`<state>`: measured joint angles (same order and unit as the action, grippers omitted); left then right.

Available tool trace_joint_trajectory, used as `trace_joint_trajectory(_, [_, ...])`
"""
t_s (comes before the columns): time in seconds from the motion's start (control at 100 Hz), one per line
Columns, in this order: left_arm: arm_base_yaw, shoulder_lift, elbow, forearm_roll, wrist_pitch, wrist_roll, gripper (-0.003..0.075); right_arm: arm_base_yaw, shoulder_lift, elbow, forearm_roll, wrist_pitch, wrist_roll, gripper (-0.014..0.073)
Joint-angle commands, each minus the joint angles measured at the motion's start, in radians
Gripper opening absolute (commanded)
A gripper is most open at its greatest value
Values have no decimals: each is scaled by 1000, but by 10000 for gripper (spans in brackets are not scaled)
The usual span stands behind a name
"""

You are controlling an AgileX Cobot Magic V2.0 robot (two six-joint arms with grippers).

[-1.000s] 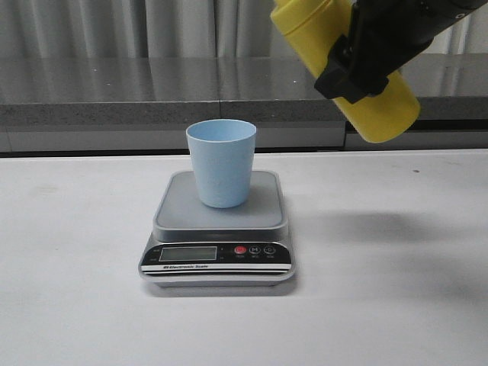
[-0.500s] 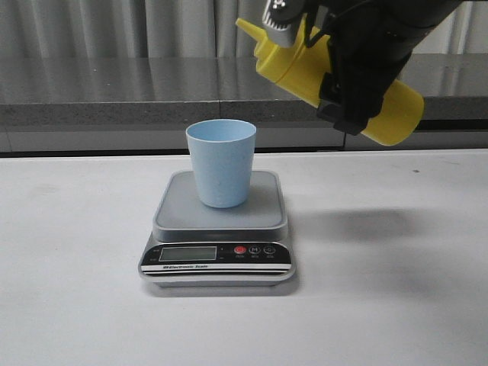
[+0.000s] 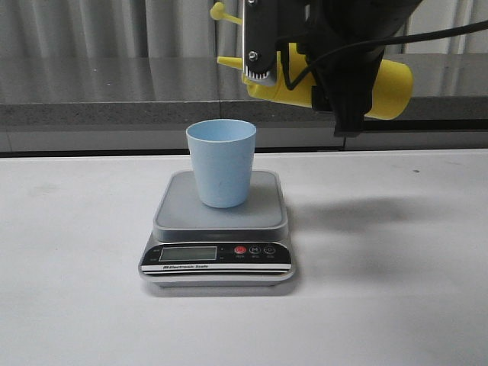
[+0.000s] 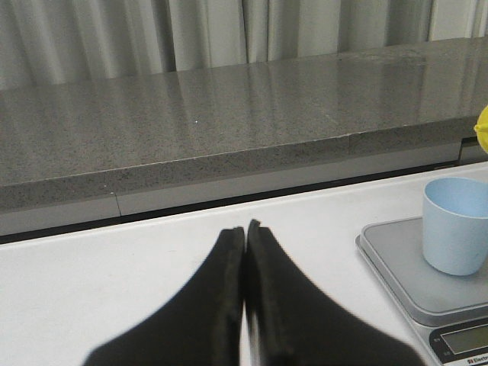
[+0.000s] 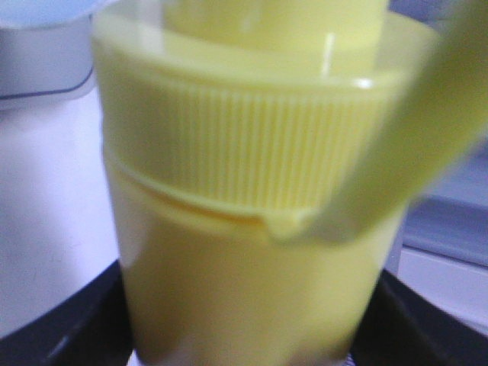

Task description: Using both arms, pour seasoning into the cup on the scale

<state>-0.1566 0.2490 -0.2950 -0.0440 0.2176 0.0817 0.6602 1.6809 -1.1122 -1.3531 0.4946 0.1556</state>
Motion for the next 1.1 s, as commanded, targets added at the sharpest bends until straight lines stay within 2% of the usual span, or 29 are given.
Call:
trace_joint_trajectory(0.0, [4, 8, -31, -1, -77, -4, -20, 2, -42, -37, -93, 17, -9, 339])
trace_joint_trajectory(0.35, [4, 8, -31, -1, -77, -4, -20, 2, -30, -37, -268, 15, -17, 339])
trace_joint_trajectory(0.59, [4, 8, -31, -1, -77, -4, -20, 2, -30, -37, -315, 10, -103, 339])
trace_joint_trajectory(0.76, [4, 8, -31, -1, -77, -4, -20, 2, -30, -36, -323, -3, -105, 339])
trace_joint_trajectory(0.98, [4, 8, -31, -1, -77, -4, -20, 2, -30, -36, -433, -21, -106, 339])
trace_joint_trajectory(1.09, [4, 8, -31, -1, -77, -4, -20, 2, -30, -36, -437, -21, -107, 339])
